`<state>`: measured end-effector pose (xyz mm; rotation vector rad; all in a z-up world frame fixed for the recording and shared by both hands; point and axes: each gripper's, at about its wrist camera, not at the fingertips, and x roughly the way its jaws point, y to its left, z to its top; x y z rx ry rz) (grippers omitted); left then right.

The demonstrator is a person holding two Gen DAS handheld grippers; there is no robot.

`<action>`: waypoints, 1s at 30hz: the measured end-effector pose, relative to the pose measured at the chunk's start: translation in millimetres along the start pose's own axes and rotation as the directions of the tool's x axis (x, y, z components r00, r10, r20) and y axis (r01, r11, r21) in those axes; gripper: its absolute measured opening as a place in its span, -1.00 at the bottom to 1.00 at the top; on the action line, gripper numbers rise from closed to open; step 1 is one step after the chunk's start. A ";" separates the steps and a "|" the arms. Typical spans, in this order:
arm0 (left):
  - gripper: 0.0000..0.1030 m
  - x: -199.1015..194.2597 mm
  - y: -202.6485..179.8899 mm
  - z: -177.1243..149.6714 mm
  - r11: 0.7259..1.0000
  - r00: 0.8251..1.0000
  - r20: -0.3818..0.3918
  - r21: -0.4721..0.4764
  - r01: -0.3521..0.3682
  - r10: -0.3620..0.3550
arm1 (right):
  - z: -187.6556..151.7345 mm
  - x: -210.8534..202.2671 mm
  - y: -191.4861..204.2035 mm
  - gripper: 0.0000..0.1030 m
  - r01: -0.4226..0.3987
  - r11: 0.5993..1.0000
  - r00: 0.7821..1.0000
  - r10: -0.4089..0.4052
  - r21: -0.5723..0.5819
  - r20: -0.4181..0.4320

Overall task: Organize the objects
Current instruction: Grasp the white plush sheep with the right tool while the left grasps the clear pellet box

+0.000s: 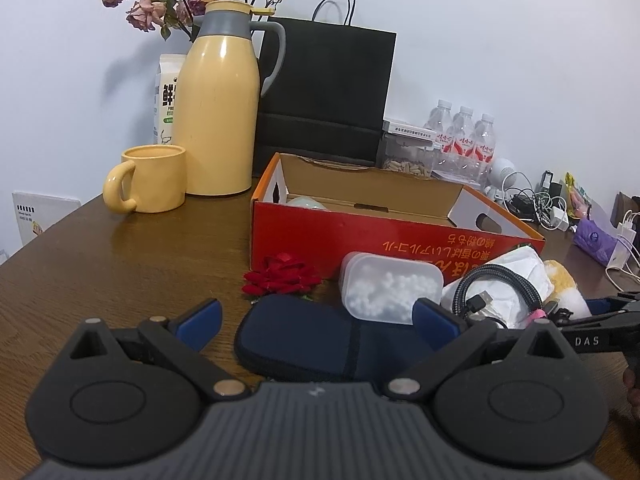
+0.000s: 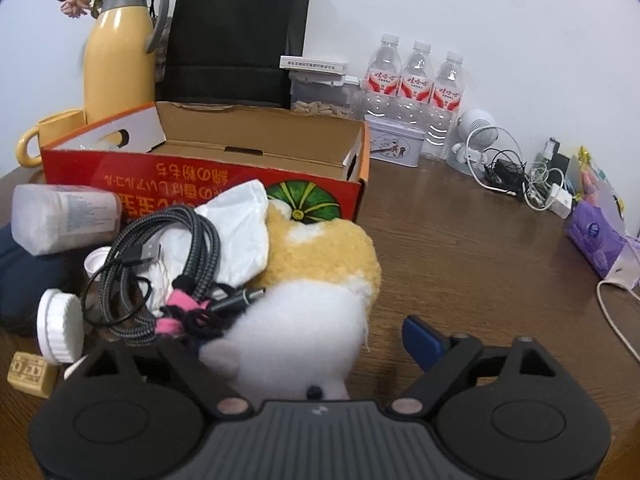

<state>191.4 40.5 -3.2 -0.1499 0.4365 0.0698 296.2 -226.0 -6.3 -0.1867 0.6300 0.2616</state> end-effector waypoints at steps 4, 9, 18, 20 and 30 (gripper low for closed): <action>1.00 1.8 -0.7 -0.4 1.000 1.000 -0.004 0.000 -0.002 0.002 | -1.6 -2.8 -3.3 0.04 -0.006 1.000 1.000 0.005 0.027 0.011; 1.00 2.0 -1.0 -0.9 1.000 1.000 -0.005 -0.001 -0.004 0.004 | -3.5 -8.7 -6.5 0.00 0.014 0.999 0.999 -0.016 0.051 0.048; 1.00 2.1 -0.6 -0.6 1.000 1.000 -0.005 0.001 -0.003 0.003 | -9.6 -34.9 -4.2 -0.03 0.095 0.994 0.973 -0.105 0.055 0.204; 1.00 2.4 -0.1 -0.7 1.000 1.000 -0.004 0.001 -0.006 0.006 | -9.3 -39.1 -4.1 -0.03 0.103 0.993 0.966 -0.113 0.056 0.232; 1.00 1.4 -8.2 5.1 1.000 1.000 0.009 0.014 -0.009 0.009 | -7.7 -57.3 -10.5 -0.03 0.065 0.993 0.935 -0.096 0.101 0.340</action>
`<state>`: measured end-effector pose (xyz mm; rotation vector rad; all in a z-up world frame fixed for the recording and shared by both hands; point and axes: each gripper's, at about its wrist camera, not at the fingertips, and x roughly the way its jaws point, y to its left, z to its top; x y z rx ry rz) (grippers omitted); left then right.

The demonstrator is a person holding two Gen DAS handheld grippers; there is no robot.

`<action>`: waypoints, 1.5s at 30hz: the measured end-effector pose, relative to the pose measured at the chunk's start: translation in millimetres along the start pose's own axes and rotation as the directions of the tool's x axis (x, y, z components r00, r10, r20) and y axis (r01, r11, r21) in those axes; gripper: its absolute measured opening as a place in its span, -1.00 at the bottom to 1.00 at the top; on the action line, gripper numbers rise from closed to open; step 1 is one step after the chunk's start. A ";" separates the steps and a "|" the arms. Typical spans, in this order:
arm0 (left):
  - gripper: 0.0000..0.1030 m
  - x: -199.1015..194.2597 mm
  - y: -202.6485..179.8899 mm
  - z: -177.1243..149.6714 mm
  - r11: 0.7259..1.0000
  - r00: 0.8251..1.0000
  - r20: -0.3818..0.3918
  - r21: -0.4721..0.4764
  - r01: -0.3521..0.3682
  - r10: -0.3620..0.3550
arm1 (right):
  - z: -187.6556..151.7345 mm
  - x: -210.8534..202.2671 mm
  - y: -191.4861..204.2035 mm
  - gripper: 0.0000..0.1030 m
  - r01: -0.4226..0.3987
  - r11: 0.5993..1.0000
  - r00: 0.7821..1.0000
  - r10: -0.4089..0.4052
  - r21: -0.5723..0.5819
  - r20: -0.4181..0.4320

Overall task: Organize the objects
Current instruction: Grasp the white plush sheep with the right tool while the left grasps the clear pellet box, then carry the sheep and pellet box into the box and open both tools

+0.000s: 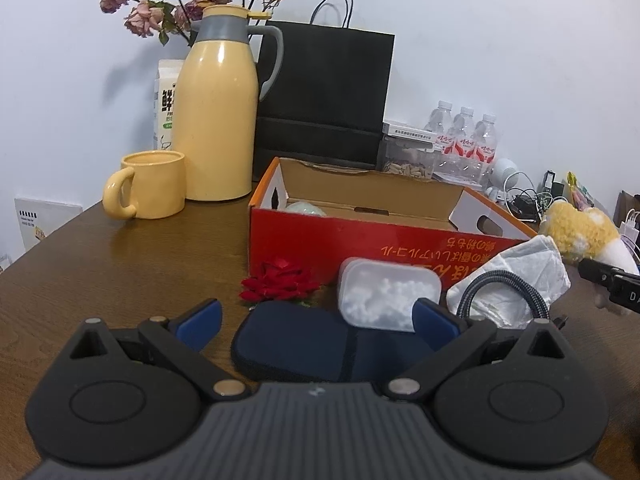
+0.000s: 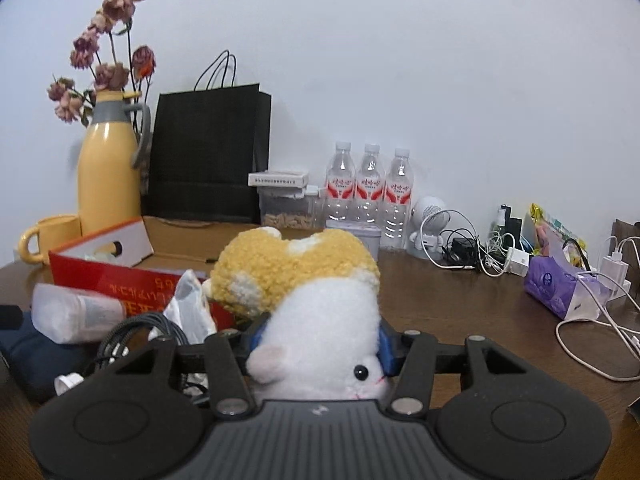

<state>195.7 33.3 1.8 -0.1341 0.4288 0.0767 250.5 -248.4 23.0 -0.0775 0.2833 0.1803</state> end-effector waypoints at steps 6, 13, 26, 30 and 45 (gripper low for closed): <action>1.00 9.0 -21.4 19.6 0.999 1.000 -0.004 0.031 0.017 -0.016 | 1.8 -6.9 -4.6 -0.03 -0.032 0.999 0.999 0.031 0.029 0.037; 1.00 44.3 -42.9 39.6 0.995 0.996 -0.089 0.101 -0.005 0.014 | 0.2 -9.0 -1.7 -0.03 -0.080 0.997 0.996 0.080 0.017 0.030; 0.75 85.9 -54.5 28.3 0.994 0.979 -0.197 0.098 -0.042 0.061 | -2.5 -6.9 -2.6 -0.03 -0.112 0.993 0.994 0.112 0.025 0.005; 0.30 87.7 -53.7 24.9 0.996 0.975 -0.219 0.083 -0.024 0.042 | -2.8 -5.9 -1.7 -0.03 -0.116 0.993 0.993 0.116 0.023 -0.001; 0.29 64.5 -52.6 26.5 0.997 0.991 -0.127 0.065 -0.031 0.039 | -5.7 -2.5 0.5 -0.03 -0.116 0.993 0.993 0.116 0.009 -0.017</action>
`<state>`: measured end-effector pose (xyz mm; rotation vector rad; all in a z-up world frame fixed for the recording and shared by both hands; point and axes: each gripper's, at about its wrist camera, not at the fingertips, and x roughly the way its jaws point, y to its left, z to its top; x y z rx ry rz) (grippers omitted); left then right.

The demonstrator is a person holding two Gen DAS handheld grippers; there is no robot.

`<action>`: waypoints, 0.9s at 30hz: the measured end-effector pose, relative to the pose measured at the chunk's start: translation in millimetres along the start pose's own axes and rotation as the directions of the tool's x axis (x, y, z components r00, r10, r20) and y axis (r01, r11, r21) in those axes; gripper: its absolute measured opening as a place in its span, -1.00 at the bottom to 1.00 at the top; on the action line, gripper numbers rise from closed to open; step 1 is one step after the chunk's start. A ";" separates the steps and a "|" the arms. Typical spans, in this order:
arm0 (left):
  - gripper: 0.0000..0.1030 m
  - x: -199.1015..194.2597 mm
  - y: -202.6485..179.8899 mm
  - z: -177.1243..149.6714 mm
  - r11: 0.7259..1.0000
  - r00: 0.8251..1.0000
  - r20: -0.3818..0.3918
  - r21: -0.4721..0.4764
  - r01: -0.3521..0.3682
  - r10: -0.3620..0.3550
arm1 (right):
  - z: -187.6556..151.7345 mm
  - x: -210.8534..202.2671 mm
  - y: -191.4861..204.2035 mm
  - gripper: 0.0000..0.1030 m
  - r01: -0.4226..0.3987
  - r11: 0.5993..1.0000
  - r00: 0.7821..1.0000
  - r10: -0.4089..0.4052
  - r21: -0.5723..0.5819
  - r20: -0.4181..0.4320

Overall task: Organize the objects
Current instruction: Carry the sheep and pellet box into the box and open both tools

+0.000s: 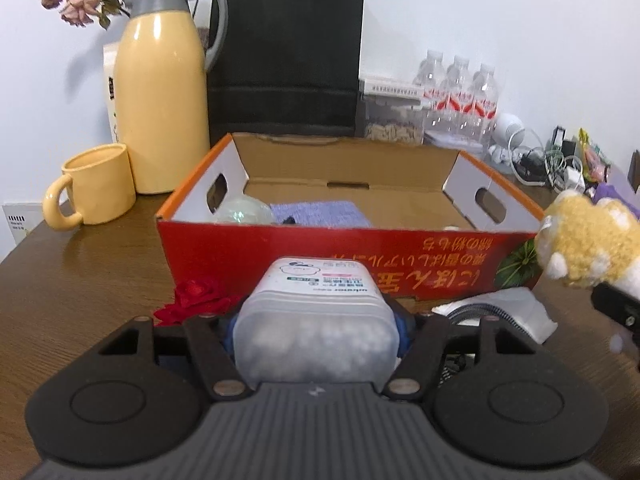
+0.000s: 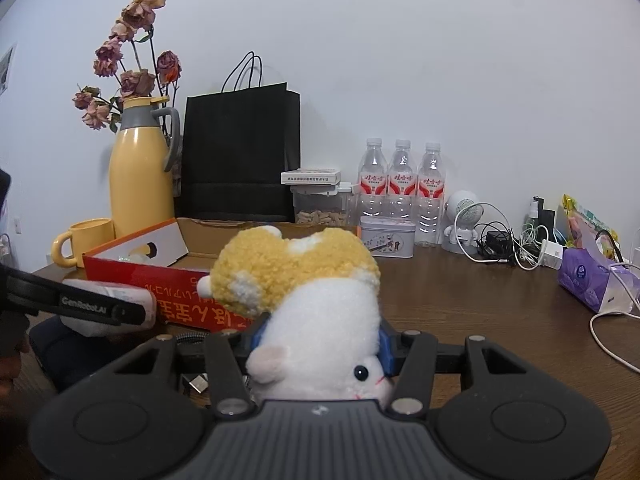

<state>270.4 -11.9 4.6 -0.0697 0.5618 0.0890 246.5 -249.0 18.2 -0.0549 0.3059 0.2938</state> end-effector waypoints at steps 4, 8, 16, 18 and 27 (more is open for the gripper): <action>0.30 -17.3 0.1 3.7 1.000 0.999 0.053 -0.010 0.014 -0.014 | 0.1 -0.6 0.4 -0.03 -0.006 1.000 1.000 0.006 -0.002 0.002; 0.30 -30.6 0.4 13.2 0.999 0.996 0.083 -0.012 0.042 -0.041 | 5.9 -3.5 3.9 -0.03 -0.025 1.000 1.000 0.025 -0.011 0.013; 0.30 -43.9 -1.8 42.3 0.997 0.985 0.159 -0.013 0.075 -0.072 | 31.7 -0.8 15.9 -0.03 -0.060 0.997 0.997 0.062 -0.045 0.037; 0.30 -43.4 -1.8 48.7 0.997 0.982 0.175 -0.020 0.077 -0.073 | 41.2 4.0 20.6 -0.03 -0.070 0.996 0.996 0.072 -0.053 0.044; 0.30 -17.4 3.3 86.3 0.996 0.970 0.237 -0.058 0.069 -0.053 | 86.4 58.5 41.8 -0.03 -0.079 0.996 0.995 0.081 -0.042 0.055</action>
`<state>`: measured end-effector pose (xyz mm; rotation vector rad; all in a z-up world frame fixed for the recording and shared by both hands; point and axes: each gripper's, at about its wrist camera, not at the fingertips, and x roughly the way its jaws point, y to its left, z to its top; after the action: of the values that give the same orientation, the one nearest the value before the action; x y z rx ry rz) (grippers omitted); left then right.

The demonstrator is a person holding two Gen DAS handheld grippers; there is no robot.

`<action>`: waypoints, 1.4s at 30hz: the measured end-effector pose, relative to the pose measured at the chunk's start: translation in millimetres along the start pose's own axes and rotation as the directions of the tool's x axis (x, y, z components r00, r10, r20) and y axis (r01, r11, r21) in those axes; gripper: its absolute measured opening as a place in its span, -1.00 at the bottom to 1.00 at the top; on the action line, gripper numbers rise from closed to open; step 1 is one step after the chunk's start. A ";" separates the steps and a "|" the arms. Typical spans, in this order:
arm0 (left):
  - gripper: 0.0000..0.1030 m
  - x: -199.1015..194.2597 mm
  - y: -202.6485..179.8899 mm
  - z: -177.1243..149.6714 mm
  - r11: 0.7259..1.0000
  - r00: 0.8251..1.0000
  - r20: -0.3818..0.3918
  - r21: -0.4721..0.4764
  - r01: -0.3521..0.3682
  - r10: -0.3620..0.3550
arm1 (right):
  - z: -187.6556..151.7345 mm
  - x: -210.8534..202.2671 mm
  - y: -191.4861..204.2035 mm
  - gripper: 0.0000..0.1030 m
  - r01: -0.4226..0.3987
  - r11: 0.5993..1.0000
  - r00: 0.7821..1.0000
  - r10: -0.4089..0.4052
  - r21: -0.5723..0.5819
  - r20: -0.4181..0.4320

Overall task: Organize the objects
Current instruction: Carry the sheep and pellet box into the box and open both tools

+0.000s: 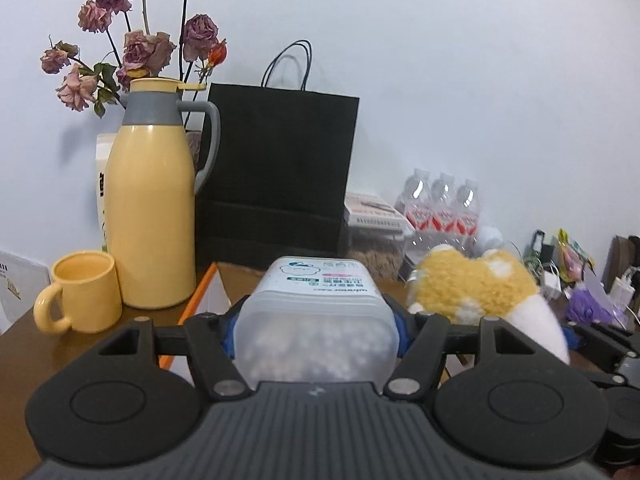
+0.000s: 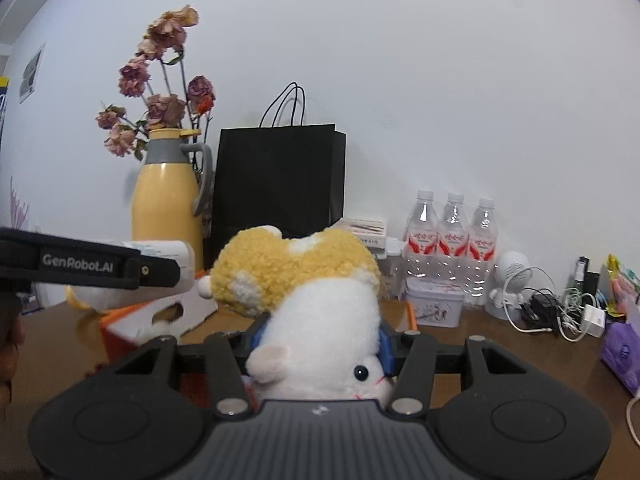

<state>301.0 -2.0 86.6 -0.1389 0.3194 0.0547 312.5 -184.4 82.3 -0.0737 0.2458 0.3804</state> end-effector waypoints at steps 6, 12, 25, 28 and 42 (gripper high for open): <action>0.30 43.6 12.6 16.0 0.997 0.999 0.009 -0.063 -0.033 0.033 | 17.0 63.8 -7.7 -0.03 0.029 0.995 0.998 -0.025 0.094 -0.051; 0.30 85.3 22.0 18.9 0.996 0.998 -0.042 -0.065 -0.056 0.054 | 12.3 114.5 -18.2 -0.03 0.078 0.991 0.990 -0.064 0.110 -0.128; 0.31 116.6 22.3 -2.7 0.995 0.984 -0.144 -0.011 -0.103 0.100 | -8.5 133.7 -21.6 -0.02 0.112 0.990 0.970 -0.090 0.085 -0.227; 0.59 114.6 22.9 -3.8 0.993 0.985 -0.126 -0.011 -0.118 0.115 | -8.8 133.2 -22.2 0.04 0.112 0.990 0.968 -0.089 0.088 -0.234; 1.00 106.6 19.9 0.5 0.991 0.989 -0.079 -0.030 -0.127 0.124 | -5.3 123.6 -25.1 1.00 0.097 0.990 0.974 -0.073 0.103 -0.214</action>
<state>400.8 21.1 50.8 -0.1555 0.4037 0.1800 431.9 -164.0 46.8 -0.0129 0.4709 0.2728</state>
